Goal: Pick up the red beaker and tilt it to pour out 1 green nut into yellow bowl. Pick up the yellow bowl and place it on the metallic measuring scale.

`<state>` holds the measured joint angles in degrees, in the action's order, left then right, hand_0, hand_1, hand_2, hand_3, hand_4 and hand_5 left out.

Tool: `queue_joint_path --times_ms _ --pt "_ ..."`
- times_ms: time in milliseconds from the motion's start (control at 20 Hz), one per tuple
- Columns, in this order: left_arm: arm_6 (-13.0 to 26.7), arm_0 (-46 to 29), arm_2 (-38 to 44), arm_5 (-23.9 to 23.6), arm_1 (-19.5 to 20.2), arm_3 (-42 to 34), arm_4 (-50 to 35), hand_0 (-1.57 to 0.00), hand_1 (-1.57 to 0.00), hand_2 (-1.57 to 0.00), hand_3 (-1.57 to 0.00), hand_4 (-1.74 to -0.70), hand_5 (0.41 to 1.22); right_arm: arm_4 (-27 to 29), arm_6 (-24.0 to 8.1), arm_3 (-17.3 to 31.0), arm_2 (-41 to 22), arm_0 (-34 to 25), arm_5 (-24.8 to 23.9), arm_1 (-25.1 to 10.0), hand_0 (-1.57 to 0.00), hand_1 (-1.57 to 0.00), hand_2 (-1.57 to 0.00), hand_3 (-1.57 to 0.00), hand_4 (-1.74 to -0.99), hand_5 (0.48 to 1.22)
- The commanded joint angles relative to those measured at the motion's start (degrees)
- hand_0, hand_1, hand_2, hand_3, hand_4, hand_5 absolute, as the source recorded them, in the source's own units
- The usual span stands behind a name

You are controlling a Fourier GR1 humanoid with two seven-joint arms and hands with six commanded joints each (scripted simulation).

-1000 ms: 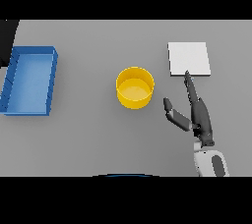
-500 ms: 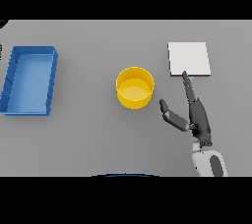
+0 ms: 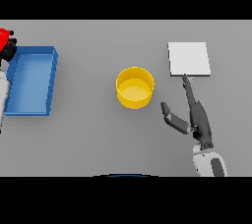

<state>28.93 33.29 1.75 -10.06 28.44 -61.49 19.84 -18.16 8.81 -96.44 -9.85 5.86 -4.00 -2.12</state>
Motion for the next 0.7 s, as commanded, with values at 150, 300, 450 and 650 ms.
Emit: queue_joint_path --times_ms 150,300,450,650 --pt "2.64 -3.61 -0.36 -1.92 -2.65 -3.62 -0.54 -1.57 -1.57 -1.57 -1.54 -1.74 1.151 0.74 1.67 -0.11 0.43 0.54 0.46 -0.6 0.0 0.0 0.0 0.0 -1.012 0.65" --pt "3.24 -5.53 -0.41 -1.85 -1.95 -5.46 0.1 -1.57 -1.57 -1.57 -1.56 -1.74 1.046 0.24 0.98 -0.02 0.63 0.37 -0.09 -0.69 0.0 0.0 0.0 0.0 -1.013 0.644" --pt "3.99 -8.16 -1.86 -1.42 -1.84 -7.68 1.71 -1.57 -1.57 -1.57 -1.56 -1.54 0.892 0.27 0.32 -0.17 1.04 0.22 -0.26 -1.09 0.0 0.0 0.0 0.0 -1.021 0.636" --pt "3.57 -10.49 -2.29 1.73 -0.77 -10.96 0.46 -1.39 -1.22 -1.21 -1.14 -1.07 0.749 0.91 1.95 -0.27 0.75 1.0 0.0 -0.48 0.0 0.0 0.0 0.0 -1.007 0.635"
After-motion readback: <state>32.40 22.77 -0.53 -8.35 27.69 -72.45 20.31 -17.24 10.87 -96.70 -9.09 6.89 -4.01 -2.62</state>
